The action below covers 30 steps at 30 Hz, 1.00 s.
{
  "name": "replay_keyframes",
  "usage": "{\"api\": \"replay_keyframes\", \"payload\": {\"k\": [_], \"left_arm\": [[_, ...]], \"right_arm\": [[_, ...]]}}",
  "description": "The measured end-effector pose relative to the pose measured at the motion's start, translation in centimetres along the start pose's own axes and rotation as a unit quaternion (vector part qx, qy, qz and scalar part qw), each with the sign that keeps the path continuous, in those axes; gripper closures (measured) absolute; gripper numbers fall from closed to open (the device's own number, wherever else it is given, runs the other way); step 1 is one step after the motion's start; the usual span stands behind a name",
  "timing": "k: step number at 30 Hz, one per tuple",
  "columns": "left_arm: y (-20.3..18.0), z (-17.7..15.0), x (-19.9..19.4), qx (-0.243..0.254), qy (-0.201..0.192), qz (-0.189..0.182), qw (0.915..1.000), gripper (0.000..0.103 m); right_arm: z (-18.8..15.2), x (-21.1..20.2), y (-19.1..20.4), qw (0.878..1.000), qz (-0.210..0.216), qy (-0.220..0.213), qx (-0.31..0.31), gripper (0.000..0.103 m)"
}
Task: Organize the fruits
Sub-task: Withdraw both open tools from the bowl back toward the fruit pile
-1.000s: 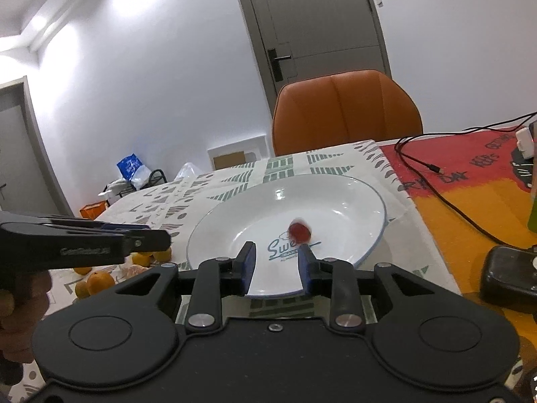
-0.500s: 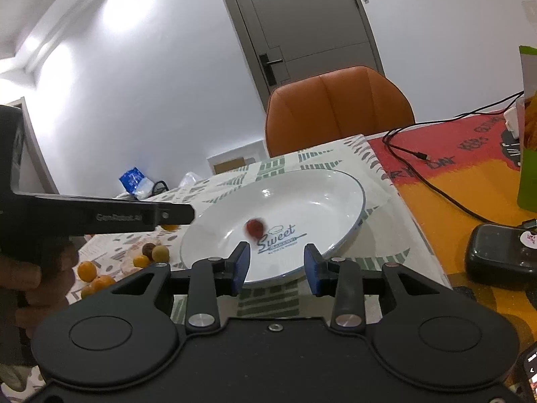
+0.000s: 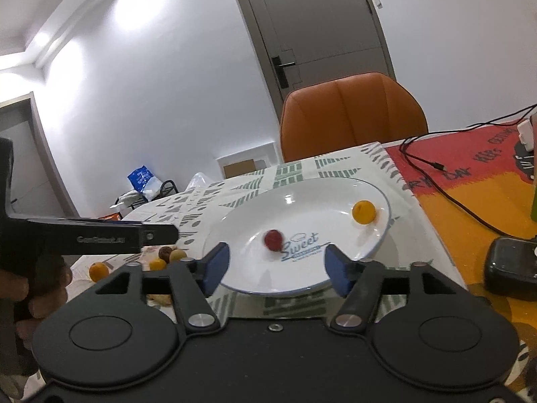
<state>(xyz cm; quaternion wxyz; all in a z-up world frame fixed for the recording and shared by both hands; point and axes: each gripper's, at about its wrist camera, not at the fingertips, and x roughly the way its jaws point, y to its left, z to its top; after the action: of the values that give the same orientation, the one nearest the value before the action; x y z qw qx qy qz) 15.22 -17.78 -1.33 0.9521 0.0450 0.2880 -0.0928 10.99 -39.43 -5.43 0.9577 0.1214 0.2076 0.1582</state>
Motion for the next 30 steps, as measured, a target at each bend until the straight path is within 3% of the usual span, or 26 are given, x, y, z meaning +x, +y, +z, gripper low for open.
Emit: {"api": "replay_keyframes", "payload": {"k": [4,7,19,30], "left_arm": [[2.1,-0.7,-1.0,-0.024,0.0,0.014,0.9996,0.037],[3.4,-1.2,-1.9,-0.036,-0.003,0.015,0.9992,0.033],[8.4,-2.9,-5.0,-0.078,-0.012,0.037,0.9962,0.027],[11.6,-4.9,-5.8,-0.097,-0.005,0.042,0.9944,0.027]], "right_arm": [[0.0,-0.1,1.1,1.0,0.002,-0.005,-0.006,0.011],[0.1,-0.3,1.6,1.0,-0.008,-0.016,-0.004,0.001],[0.7,-0.2,4.2,0.999,-0.045,-0.012,-0.015,0.0],[0.2,1.6,7.2,0.999,-0.019,0.01,-0.037,0.0]]}}
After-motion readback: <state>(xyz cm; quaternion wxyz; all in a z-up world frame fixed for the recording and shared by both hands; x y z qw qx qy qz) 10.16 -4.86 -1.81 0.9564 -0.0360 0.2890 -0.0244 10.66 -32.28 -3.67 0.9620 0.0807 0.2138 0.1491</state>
